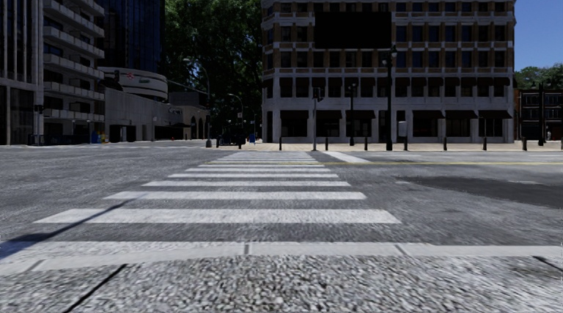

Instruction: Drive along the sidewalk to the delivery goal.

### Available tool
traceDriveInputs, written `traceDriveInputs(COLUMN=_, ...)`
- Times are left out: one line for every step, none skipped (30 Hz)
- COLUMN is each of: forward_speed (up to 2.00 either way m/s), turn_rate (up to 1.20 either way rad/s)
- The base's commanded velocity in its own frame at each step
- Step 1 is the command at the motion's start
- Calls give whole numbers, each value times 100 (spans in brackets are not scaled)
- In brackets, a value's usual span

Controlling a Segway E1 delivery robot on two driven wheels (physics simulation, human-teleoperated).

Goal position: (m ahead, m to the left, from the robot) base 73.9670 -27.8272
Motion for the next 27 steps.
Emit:
traceDriveInputs(forward_speed=200, turn_rate=0)
traceDriveInputs(forward_speed=200, turn_rate=0)
traceDriveInputs(forward_speed=200, turn_rate=0)
traceDriveInputs(forward_speed=200, turn_rate=0)
traceDriveInputs(forward_speed=200, turn_rate=0)
traceDriveInputs(forward_speed=200, turn_rate=0)
traceDriveInputs(forward_speed=200, turn_rate=0)
traceDriveInputs(forward_speed=200, turn_rate=0)
traceDriveInputs(forward_speed=200, turn_rate=0)
traceDriveInputs(forward_speed=200, turn_rate=0)
traceDriveInputs(forward_speed=200, turn_rate=0)
traceDriveInputs(forward_speed=200, turn_rate=0)
traceDriveInputs(forward_speed=200, turn_rate=0)
traceDriveInputs(forward_speed=200, turn_rate=0)
traceDriveInputs(forward_speed=200, turn_rate=0)
traceDriveInputs(forward_speed=200, turn_rate=0)
traceDriveInputs(forward_speed=200, turn_rate=0)
traceDriveInputs(forward_speed=200, turn_rate=0)
traceDriveInputs(forward_speed=200, turn_rate=0)
traceDriveInputs(forward_speed=200, turn_rate=0)
traceDriveInputs(forward_speed=200, turn_rate=0)
traceDriveInputs(forward_speed=200, turn_rate=0)
traceDriveInputs(forward_speed=200, turn_rate=0)
traceDriveInputs(forward_speed=190, turn_rate=0)
traceDriveInputs(forward_speed=190, turn_rate=0)
traceDriveInputs(forward_speed=182, turn_rate=0)
traceDriveInputs(forward_speed=177, turn_rate=0)
